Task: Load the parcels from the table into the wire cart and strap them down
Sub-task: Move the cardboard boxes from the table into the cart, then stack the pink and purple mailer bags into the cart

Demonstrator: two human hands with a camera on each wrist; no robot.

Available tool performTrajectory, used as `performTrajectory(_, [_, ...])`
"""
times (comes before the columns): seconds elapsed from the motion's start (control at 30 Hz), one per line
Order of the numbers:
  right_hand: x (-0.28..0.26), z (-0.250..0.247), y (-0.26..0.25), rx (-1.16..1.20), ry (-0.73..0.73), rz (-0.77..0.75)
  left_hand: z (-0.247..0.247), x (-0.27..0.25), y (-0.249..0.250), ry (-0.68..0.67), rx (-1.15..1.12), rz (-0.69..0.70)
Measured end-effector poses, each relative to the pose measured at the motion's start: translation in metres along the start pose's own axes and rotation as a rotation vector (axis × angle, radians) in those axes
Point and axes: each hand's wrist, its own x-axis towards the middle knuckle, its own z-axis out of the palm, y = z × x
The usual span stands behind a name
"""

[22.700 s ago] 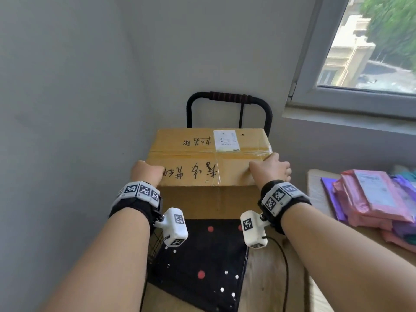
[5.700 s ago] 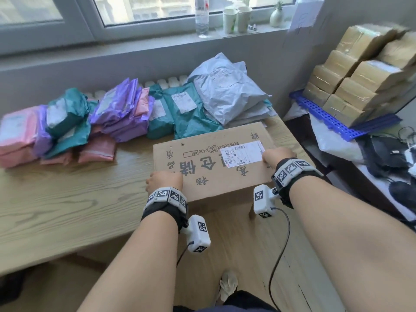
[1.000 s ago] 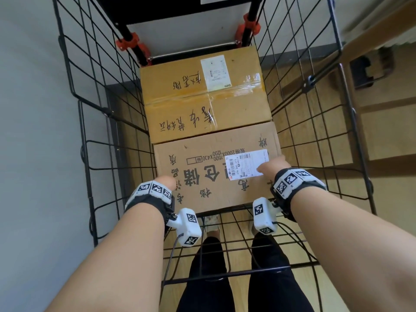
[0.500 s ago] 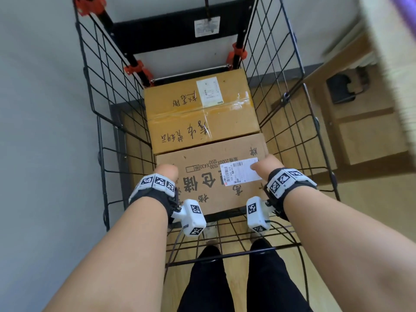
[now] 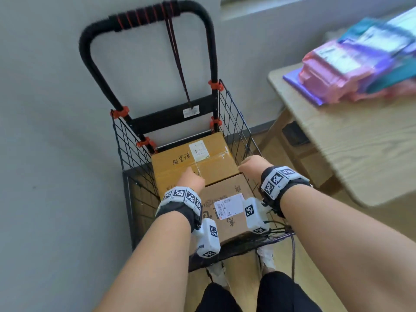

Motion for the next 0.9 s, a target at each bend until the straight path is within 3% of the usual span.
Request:
performTrajectory(0.37, [-0.043, -0.124, 0.083, 0.021, 0.200, -0.041, 0.038, -0.079, 0.119, 0.049, 0.145, 0.238])
performTrajectory(0.5, [-0.048, -0.163, 0.129, 0.050, 0.186, -0.063, 0.069, -0.094, 0.168, 0.100, 0.144, 0.243])
performTrajectory(0.9, [-0.035, -0.271, 0.279, 0.084, 0.242, -0.010, 0.197, -0.135, 0.302, 0.062, 0.149, 0.281])
